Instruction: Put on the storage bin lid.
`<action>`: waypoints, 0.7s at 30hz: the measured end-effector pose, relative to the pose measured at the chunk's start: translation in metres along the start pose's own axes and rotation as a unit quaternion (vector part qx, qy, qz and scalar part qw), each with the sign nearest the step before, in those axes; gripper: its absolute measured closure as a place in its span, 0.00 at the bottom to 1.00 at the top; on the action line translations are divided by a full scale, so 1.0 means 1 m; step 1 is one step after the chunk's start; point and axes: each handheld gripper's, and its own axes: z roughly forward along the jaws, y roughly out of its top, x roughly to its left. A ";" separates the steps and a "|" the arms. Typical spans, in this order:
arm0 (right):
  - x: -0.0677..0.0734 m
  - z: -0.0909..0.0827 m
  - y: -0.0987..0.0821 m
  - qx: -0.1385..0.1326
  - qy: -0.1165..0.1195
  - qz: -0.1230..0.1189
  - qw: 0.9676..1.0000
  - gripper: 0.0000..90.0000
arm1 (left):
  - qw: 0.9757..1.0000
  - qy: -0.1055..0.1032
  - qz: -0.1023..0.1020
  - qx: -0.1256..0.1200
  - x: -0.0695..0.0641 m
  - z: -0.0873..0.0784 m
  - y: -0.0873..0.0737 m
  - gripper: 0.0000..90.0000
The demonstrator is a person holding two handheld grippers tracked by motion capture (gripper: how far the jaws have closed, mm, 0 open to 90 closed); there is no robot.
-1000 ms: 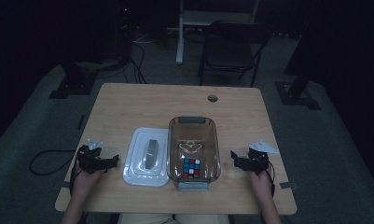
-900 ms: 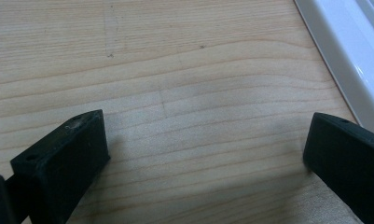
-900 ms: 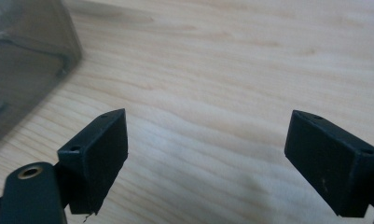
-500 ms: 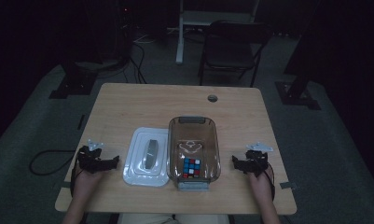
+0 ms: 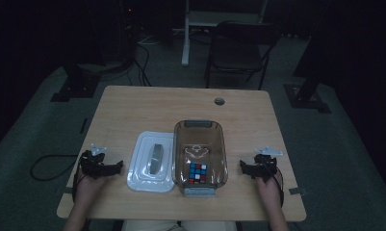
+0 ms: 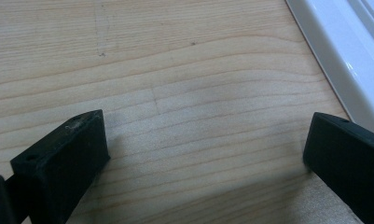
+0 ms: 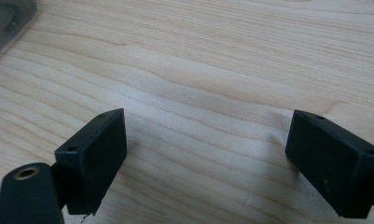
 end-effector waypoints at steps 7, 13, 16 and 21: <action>0.000 0.000 0.000 0.000 0.000 0.000 1.000 0.14 | 1.000 -0.009 -0.011 0.017 -0.004 -0.003 0.005 0.01; 0.000 0.000 0.000 0.000 0.000 0.001 1.000 0.14 | 1.000 -0.011 -0.014 0.019 -0.008 -0.005 0.008 0.01; 0.000 0.000 0.000 0.000 0.000 0.000 1.000 0.14 | 1.000 -0.012 -0.015 0.011 -0.010 -0.011 0.012 0.01; 0.000 0.000 0.000 0.000 0.000 0.001 1.000 0.14 | 1.000 -0.024 0.006 0.001 -0.022 -0.019 0.019 0.01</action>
